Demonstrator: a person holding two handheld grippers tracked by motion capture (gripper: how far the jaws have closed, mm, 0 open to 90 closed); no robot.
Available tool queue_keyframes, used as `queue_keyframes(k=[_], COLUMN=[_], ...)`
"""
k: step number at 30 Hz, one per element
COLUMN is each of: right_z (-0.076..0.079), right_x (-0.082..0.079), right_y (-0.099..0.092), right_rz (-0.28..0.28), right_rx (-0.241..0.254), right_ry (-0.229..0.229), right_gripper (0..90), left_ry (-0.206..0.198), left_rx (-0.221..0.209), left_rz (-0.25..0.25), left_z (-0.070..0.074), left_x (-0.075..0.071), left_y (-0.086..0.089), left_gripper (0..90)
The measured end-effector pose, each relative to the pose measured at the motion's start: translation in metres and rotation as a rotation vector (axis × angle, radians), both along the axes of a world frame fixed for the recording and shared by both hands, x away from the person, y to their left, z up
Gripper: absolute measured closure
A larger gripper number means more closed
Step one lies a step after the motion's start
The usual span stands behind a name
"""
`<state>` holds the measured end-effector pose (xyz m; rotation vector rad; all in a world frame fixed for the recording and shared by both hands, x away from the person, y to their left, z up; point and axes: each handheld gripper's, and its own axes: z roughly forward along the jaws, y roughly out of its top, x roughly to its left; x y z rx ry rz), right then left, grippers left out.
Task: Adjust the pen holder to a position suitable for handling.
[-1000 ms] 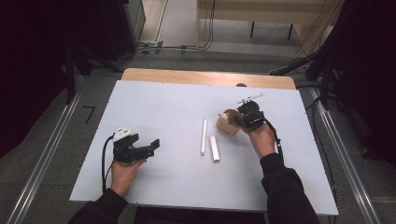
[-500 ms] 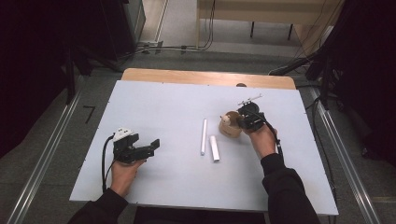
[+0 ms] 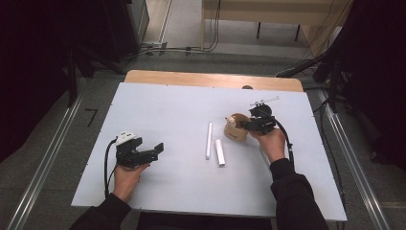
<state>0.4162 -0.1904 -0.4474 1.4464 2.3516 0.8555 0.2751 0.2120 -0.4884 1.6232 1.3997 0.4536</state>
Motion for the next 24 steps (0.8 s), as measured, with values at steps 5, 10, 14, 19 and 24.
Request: queue_keyframes(k=[5,10,14,19,24], right_z=[0.009,0.011,0.012,0.012,0.006], right_x=[-0.012,-0.024,-0.034,-0.050,-0.062], right_y=[-0.011,-0.020,-0.029,-0.042,-0.058], right_rz=[-0.010,-0.016,-0.017,-0.033,-0.078], right_rx=[0.098,0.138,0.164,0.181,0.178], right_ry=[-0.078,-0.151,-0.168,-0.197,-0.225], right_gripper=[42.8,37.8,33.0,28.9,27.0], left_ry=[-0.001,-0.001,0.000,0.005,0.005], left_rx=[-0.001,-0.002,-0.001,-0.003,-0.009], left_rz=[0.000,0.000,0.004,0.012,0.019], left_z=[0.000,0.000,0.000,-0.001,-0.001], left_x=[0.000,-0.001,-0.001,-0.003,-0.003], left_y=[0.000,0.000,0.001,0.004,0.005], left_gripper=[6.6,6.6,6.6,6.6,6.6])
